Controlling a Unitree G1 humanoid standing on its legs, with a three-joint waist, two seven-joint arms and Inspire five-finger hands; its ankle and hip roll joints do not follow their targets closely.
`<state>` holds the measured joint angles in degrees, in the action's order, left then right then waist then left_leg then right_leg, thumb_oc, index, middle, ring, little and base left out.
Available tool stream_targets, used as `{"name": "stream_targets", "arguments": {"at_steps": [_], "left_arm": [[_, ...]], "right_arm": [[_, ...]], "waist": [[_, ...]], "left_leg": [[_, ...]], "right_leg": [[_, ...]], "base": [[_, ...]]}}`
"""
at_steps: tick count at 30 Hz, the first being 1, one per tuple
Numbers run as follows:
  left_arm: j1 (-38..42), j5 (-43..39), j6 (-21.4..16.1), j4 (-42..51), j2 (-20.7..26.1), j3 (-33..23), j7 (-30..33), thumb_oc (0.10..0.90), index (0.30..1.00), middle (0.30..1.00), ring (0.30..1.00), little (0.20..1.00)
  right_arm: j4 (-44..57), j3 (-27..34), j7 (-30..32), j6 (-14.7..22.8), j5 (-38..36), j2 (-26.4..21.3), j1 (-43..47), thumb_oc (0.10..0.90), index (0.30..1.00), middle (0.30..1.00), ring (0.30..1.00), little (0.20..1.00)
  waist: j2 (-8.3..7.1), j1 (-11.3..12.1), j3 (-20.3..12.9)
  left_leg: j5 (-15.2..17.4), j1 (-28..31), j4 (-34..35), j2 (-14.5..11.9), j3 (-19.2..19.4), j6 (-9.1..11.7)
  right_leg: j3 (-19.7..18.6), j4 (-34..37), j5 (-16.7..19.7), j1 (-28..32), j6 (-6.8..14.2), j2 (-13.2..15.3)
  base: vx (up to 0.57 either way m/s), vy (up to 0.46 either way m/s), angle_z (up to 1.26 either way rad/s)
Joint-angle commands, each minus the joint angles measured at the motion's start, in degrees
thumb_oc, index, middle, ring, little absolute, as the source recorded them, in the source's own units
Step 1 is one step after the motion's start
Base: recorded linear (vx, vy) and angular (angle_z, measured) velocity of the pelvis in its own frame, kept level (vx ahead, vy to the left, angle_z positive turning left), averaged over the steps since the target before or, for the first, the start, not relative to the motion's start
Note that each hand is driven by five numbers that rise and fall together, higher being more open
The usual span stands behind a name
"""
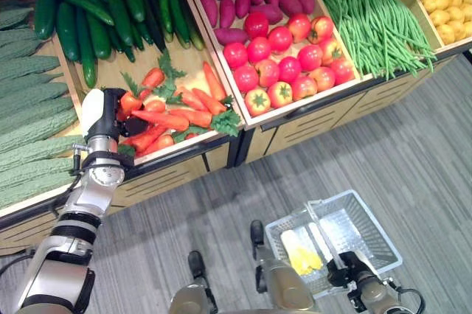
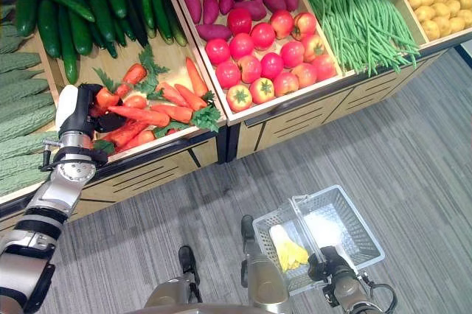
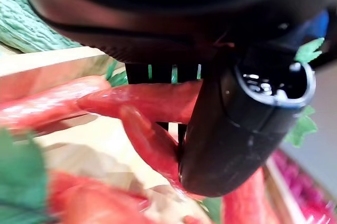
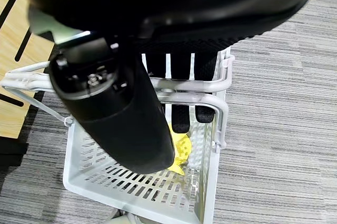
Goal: Get the vegetables into the basket
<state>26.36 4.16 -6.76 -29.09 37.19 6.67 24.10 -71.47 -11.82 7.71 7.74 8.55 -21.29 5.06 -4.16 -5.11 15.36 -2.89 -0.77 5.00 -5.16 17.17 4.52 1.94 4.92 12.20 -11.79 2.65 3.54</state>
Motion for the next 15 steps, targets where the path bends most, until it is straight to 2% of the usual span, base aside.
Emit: {"name": "stream_targets", "arguments": {"at_steps": [1,3,6,7,10,12,15], "left_arm": [[2.71,-7.02,-8.53,10.25,0.78,-3.94,3.06,0.4,0.3,0.3,0.3,0.3],[1.58,-8.02,-8.92,12.05,0.3,-4.29,2.08,0.4,0.3,0.3,0.3,0.3],[-2.21,-14.44,-11.6,19.41,-2.4,-5.36,-2.54,0.4,0.3,0.3,0.3,0.3],[-5.02,-24.06,-13.51,22.98,-4.7,-5.77,-8.3,0.4,0.3,0.3,0.3,0.3],[-7.66,-32.81,-14.21,26.21,-7.0,-5.03,-13.79,0.4,0.3,0.3,0.3,0.3],[-10.16,-35.35,-14.2,28.37,-7.41,-4.26,-16.91,0.4,0.3,0.3,0.3,0.3],[-11.01,-34.74,-13.98,29.11,-7.16,-3.75,-17.6,0.4,0.3,0.3,0.3,0.3]], "right_arm": [[-0.85,-1.98,1.54,0.42,-0.33,-1.05,-2.35,0.4,0.3,0.3,0.3,0.3],[-0.61,-1.69,1.4,0.38,-0.27,-1.1,-2.66,0.4,0.3,0.3,0.3,0.3],[-0.22,-0.71,0.83,0.31,-0.04,-1.17,-3.43,0.4,0.3,0.3,0.3,0.3],[-0.02,-0.45,0.17,0.19,0.46,-1.31,-3.96,0.4,0.3,0.3,0.3,0.3],[-0.14,-0.12,-0.61,0.14,0.91,-1.25,-4.39,0.4,0.3,0.3,0.3,0.3],[-0.19,0.2,-1.24,0.45,1.14,-1.04,-4.78,0.4,0.3,0.3,0.3,0.3],[-0.35,0.38,-1.51,0.6,1.13,-0.87,-4.92,0.4,0.3,0.3,0.3,0.3]], "waist": [[-0.97,0.0,-6.09],[-0.85,0.0,-6.24],[-0.49,0.15,-6.59],[-0.21,0.03,-6.78],[0.08,-0.13,-7.1],[0.28,-0.22,-7.2],[0.38,-0.2,-7.32]], "left_leg": [[-0.9,-2.41,0.0,-1.28,-3.16,1.63],[-0.83,-2.21,0.0,-1.22,-3.14,1.62],[-0.65,-1.73,0.0,-1.08,-3.16,1.56],[-0.56,-1.21,0.0,-1.05,-2.89,1.54],[-0.41,-0.56,0.0,-1.09,-2.47,1.52],[-0.24,0.15,0.0,-1.19,-2.1,1.52],[-0.01,0.68,0.0,-1.15,-1.96,1.48]], "right_leg": [[-2.4,-1.8,-2.37,0.81,6.74,5.92],[-2.37,-1.76,-2.43,1.04,6.72,5.91],[-2.38,-1.55,-2.48,1.65,6.64,6.07],[-2.47,-1.34,-2.45,2.07,6.63,6.12],[-2.77,-1.26,-2.47,2.4,6.59,6.15],[-3.07,-1.37,-2.72,2.72,6.48,6.06],[-3.31,-1.52,-3.02,2.98,6.45,5.91]], "base": [[0.0,0.0,0.0],[0.0,0.0,0.0],[0.0,0.0,0.0],[0.0,0.0,0.0],[0.02,0.013,-0.05],[0.03,0.001,-0.07],[0.03,-0.004,-0.06]]}}
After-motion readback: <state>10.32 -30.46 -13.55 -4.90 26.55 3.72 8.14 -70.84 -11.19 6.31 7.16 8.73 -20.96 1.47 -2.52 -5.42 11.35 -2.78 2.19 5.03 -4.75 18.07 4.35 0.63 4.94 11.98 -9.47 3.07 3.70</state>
